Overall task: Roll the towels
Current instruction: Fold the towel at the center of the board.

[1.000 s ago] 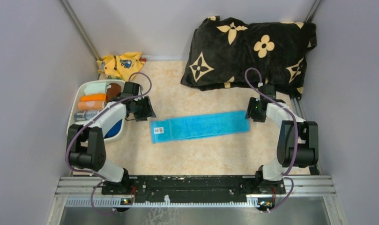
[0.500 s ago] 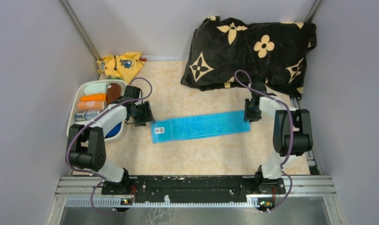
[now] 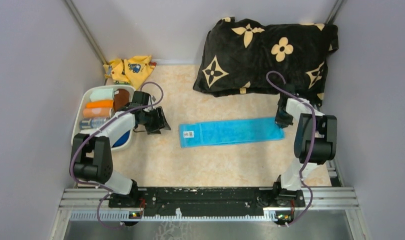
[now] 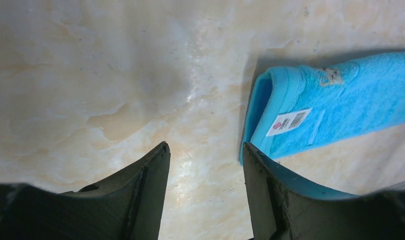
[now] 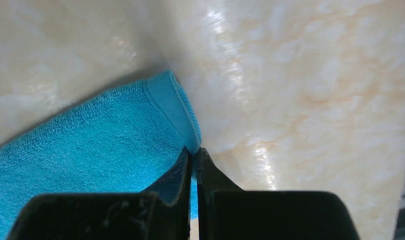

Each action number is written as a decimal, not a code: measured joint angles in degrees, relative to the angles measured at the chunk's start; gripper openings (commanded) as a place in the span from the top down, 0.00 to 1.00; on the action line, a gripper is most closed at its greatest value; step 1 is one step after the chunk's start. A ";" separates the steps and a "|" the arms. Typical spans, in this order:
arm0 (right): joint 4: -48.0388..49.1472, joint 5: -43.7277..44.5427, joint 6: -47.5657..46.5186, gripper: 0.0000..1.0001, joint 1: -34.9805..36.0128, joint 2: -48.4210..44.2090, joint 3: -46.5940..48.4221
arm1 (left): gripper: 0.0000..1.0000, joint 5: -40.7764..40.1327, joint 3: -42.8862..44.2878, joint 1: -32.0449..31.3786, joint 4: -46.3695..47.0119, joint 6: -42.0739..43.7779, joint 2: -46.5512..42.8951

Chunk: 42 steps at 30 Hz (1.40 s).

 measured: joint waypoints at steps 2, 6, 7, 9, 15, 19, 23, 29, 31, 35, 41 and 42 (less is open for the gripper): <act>-1.18 3.28 -0.11 1.00 -0.92 -0.02 1.38 | 0.38 1.97 0.00 -0.37 0.59 -0.63 0.00; -2.40 3.63 -0.92 1.00 -0.07 -1.46 3.45 | 0.38 6.49 0.00 -2.43 3.54 -2.60 1.22; -2.84 3.02 -1.22 1.00 0.52 -2.32 3.65 | 0.38 7.56 0.00 -3.06 4.39 -3.26 1.95; -4.55 0.96 -1.75 1.00 2.51 -4.33 4.42 | 0.39 9.79 -0.02 -4.37 6.27 -4.74 4.00; -7.15 -8.46 -0.20 1.00 13.68 -7.69 5.81 | 0.53 13.14 -0.02 -6.69 10.25 -7.72 9.88; -7.69 -13.55 3.10 1.00 24.39 -7.65 6.97 | 0.64 13.75 -0.02 -7.10 10.95 -8.94 12.26; -7.08 -17.25 7.28 1.00 32.76 -5.97 11.21 | 0.74 13.55 0.00 -7.15 11.67 -9.22 12.66; -3.41 -19.76 13.64 1.00 40.46 1.97 19.23 | 0.78 13.49 -0.07 -7.80 12.46 -9.51 13.38; -2.23 -20.20 16.26 1.00 42.34 4.63 20.50 | 0.79 13.46 -0.24 -7.96 12.94 -9.66 13.38; -0.66 -20.39 20.52 1.00 45.09 7.89 21.09 | 0.79 13.51 -0.72 -8.09 13.68 -10.12 13.35; 1.03 -20.76 24.28 1.00 47.41 11.32 22.47 | 0.80 13.62 -1.53 -8.20 14.95 -10.78 13.14; 1.16 -20.79 24.52 1.00 47.67 11.58 22.93 | 0.80 13.62 -1.62 -8.24 15.10 -10.95 13.14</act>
